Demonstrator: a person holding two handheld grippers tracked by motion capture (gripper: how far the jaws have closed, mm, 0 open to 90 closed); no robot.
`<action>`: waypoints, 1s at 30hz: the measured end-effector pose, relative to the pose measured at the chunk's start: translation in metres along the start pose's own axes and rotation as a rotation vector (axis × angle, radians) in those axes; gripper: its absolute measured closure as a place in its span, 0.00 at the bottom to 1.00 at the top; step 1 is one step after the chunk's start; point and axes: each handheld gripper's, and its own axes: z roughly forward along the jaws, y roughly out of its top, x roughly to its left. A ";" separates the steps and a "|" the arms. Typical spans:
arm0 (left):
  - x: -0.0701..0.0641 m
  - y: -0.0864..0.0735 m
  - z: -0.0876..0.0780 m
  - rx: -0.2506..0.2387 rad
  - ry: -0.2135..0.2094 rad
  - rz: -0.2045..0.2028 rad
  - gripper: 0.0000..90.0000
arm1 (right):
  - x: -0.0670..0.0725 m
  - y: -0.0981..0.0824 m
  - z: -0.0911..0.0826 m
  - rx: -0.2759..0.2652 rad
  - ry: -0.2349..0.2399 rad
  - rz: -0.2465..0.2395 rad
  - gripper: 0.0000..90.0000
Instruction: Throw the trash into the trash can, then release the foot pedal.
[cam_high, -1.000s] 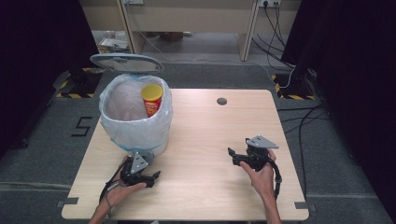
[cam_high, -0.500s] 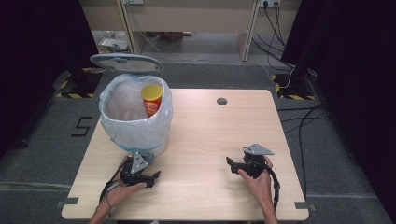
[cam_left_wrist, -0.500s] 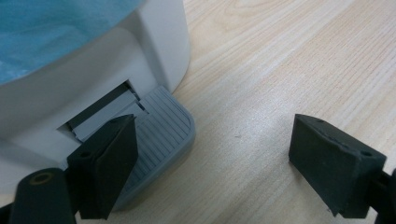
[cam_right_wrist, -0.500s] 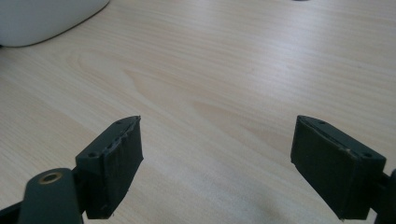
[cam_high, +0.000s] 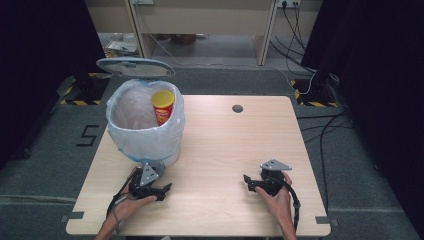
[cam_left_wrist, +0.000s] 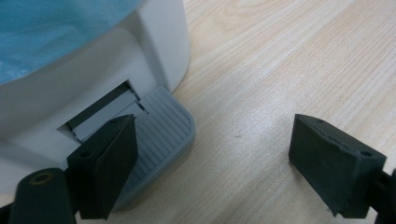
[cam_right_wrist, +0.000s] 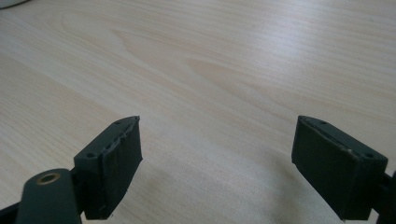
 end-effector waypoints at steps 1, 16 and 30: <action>0.000 0.000 0.000 0.000 0.000 0.000 0.16 | 0.001 -0.001 0.000 0.006 -0.003 0.009 0.18; -0.001 0.000 0.000 0.000 0.003 -0.007 0.16 | 0.003 -0.005 0.000 0.077 -0.062 -0.011 0.15; -0.001 0.000 0.000 0.000 0.004 -0.007 0.16 | 0.003 -0.005 0.000 0.080 -0.061 -0.014 0.15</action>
